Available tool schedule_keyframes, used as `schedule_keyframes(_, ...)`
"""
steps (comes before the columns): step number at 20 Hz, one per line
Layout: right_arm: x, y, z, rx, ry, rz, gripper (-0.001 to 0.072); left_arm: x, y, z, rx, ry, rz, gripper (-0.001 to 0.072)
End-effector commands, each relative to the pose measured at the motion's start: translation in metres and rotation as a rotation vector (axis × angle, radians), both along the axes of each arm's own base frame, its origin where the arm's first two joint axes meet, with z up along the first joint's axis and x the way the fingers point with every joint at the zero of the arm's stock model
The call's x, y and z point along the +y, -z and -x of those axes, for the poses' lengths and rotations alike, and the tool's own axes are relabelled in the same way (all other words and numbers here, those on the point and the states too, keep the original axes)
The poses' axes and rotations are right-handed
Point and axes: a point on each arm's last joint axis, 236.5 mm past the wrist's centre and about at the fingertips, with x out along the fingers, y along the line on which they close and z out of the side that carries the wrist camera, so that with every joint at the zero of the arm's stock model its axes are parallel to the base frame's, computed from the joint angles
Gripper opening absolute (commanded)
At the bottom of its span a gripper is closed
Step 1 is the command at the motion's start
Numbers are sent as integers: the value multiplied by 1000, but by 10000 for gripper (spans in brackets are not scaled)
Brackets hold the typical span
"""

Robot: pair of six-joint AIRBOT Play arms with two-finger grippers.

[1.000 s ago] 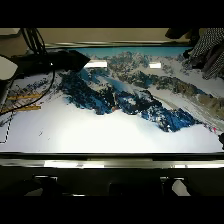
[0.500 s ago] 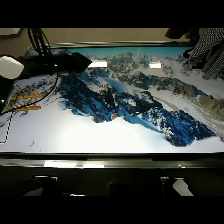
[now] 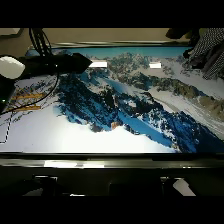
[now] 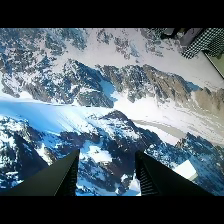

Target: Fold the clothes and pants, and hang the long-sleeved shirts on hangers.

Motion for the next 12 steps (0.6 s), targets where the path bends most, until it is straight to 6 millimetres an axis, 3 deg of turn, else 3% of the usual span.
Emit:
schedule_keyframes(1, 6, -4, 4, -19, -4, 1, 131, 0, 0, 0, 1, 0, 0, 414)
schedule_keyframes(3, 18, -11, 15, -41, 7, 3, 507, 0, 0, 0, 0, 0, 0, 415)
schedule_keyframes(4, 27, -16, 24, -55, 17, 5, 557, 0, 0, 0, -1, 0, -1, 427)
schedule_keyframes(5, 36, -21, 33, -69, 25, 13, 557, 1, -1, 0, -2, -1, 0, 500)
schedule_keyframes(7, 60, -39, 53, -106, 33, 50, 552, 5, -5, 0, -10, -11, 2, 503)
schedule_keyframes(10, 106, -81, 81, -190, 6, 177, 529, 28, -23, -2, -24, -67, 32, 503)
schedule_keyframes(11, 121, -97, 86, -249, -23, 232, 468, 38, -30, -2, -38, -88, 37, 502)
schedule_keyframes(12, 136, -116, 81, -314, -93, 299, 352, 49, -39, -2, -56, -110, 42, 501)
